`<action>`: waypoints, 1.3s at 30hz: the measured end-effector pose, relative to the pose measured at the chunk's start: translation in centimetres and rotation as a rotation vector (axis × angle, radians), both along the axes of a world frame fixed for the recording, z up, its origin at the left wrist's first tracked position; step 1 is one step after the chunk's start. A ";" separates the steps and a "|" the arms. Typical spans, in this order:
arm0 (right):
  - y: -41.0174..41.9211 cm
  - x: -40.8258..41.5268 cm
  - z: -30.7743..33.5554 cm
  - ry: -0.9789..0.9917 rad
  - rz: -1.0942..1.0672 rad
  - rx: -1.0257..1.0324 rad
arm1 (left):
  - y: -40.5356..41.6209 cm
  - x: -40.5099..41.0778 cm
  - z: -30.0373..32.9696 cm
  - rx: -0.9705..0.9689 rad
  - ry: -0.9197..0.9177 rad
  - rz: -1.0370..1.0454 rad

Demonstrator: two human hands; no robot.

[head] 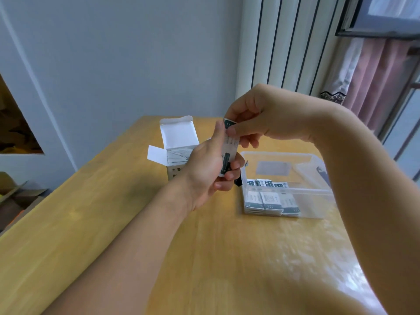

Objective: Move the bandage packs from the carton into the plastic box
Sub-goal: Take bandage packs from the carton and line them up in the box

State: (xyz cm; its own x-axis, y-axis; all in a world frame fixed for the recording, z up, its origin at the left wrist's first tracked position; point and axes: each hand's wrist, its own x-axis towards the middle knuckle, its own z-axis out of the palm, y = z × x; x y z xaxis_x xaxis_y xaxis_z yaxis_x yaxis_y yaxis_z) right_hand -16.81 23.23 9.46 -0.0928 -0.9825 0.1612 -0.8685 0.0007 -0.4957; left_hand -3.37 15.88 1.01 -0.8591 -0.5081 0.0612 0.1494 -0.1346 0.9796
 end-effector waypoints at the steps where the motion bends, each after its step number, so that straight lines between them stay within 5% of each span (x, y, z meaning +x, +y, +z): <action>1: 0.4 -0.1 -0.2 -0.008 -0.006 -0.006 | 0.2 -0.2 -0.2 -0.020 -0.008 -0.009; 6: 4.2 -5.1 0.3 -0.193 -0.202 -0.078 | 0.6 -0.4 -0.4 -0.139 -0.087 0.001; 17: 3.5 -10.4 -5.1 0.075 -0.261 0.566 | 0.5 -2.0 -3.3 -0.827 -0.084 0.231; 30: 2.5 -9.6 -6.5 -0.078 -0.308 0.646 | 0.4 -2.1 -3.6 -0.794 -0.079 0.187; 39: 2.1 -7.8 -6.8 0.090 -0.346 0.710 | 0.4 -2.1 -3.5 -0.804 -0.075 0.181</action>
State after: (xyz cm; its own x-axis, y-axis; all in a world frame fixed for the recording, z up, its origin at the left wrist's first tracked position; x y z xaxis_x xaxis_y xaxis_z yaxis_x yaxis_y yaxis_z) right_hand -24.62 25.37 2.61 -0.4276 -0.7714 -0.4713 -0.7983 0.5669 -0.2036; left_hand -5.43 16.28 -2.48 -0.7845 -0.4643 0.4111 0.0323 0.6314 0.7748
